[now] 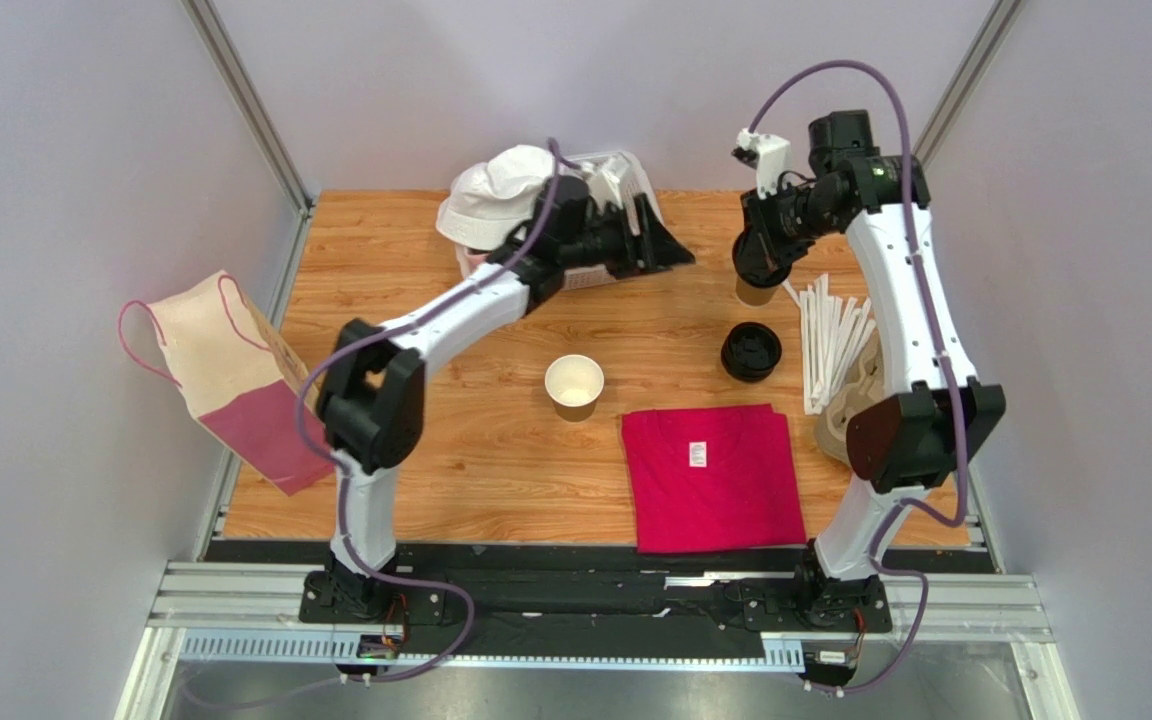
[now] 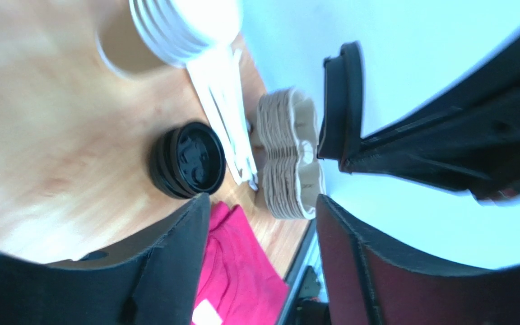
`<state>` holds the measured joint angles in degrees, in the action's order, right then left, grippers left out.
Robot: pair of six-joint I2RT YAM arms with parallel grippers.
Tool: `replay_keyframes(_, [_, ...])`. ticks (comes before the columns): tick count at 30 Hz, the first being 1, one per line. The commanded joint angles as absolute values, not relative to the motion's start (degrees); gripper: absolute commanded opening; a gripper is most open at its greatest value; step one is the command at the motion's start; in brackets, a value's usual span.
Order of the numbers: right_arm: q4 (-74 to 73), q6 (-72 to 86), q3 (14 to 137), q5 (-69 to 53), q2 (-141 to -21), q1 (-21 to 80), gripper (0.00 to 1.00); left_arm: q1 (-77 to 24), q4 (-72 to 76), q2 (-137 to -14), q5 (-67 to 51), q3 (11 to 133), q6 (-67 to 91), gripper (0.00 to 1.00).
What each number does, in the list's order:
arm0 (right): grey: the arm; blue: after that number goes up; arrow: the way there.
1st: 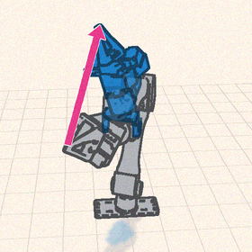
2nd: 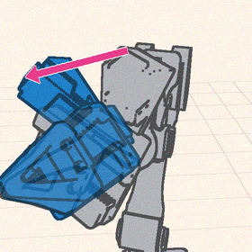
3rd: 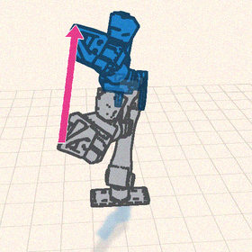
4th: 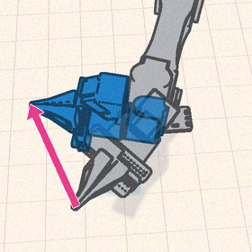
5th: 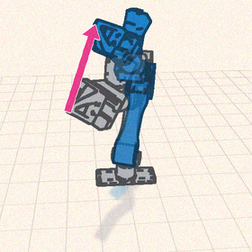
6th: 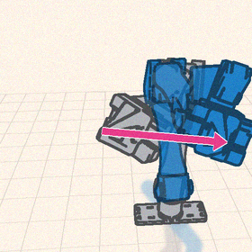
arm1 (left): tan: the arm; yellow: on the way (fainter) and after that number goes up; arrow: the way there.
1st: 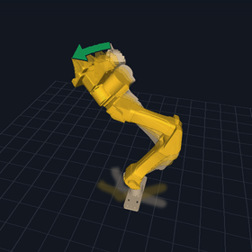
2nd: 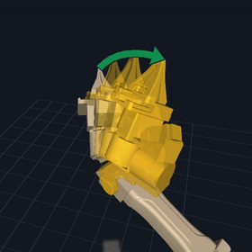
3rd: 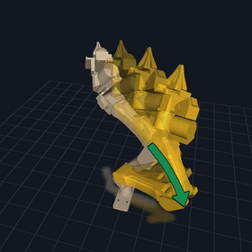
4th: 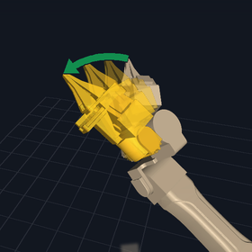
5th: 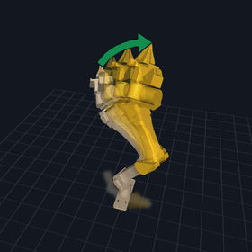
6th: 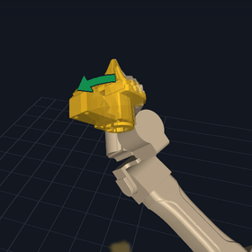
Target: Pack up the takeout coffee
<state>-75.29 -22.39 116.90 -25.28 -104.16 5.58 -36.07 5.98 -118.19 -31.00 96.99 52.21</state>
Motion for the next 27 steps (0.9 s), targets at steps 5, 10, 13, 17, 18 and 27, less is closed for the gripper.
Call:
replay_keyframes(5, [-69.45, -9.53, 117.34, -48.31, -96.07, 5.36, 0.00, -27.95, -4.83, -93.62, -36.46, 87.99, 18.19, 0.82])
replay_keyframes(10, [-65.56, -4.48, 114.97, -64.05, -97.12, 6.50, 0.00, -27.16, -17.90, -80.88, -44.80, 85.52, -15.24, 0.82])
replay_keyframes(13, [-73.36, -12.36, 114.43, -69.34, -98.34, 8.87, 0.00, -27.16, -29.68, -75.51, -47.01, 85.52, -36.34, 0.83])
replay_keyframes(17, [-93.04, -31.87, 117.76, -69.53, -102.21, 14.23, 0.00, -28.73, -40.58, -71.02, -47.29, 85.08, -52.27, 0.84])
replay_keyframes(18, [-95.51, -33.99, 117.25, -68.83, -102.56, 16.59, 0.00, -29.52, -44.69, -70.58, -46.76, 84.99, -58.99, 0.84])
replay_keyframes(27, [-95.54, -42.72, 114.96, -58.54, -100.55, 25.57, 0.00, -34.10, -42.91, -69.70, -46.75, 77.00, -71.47, 0.84])
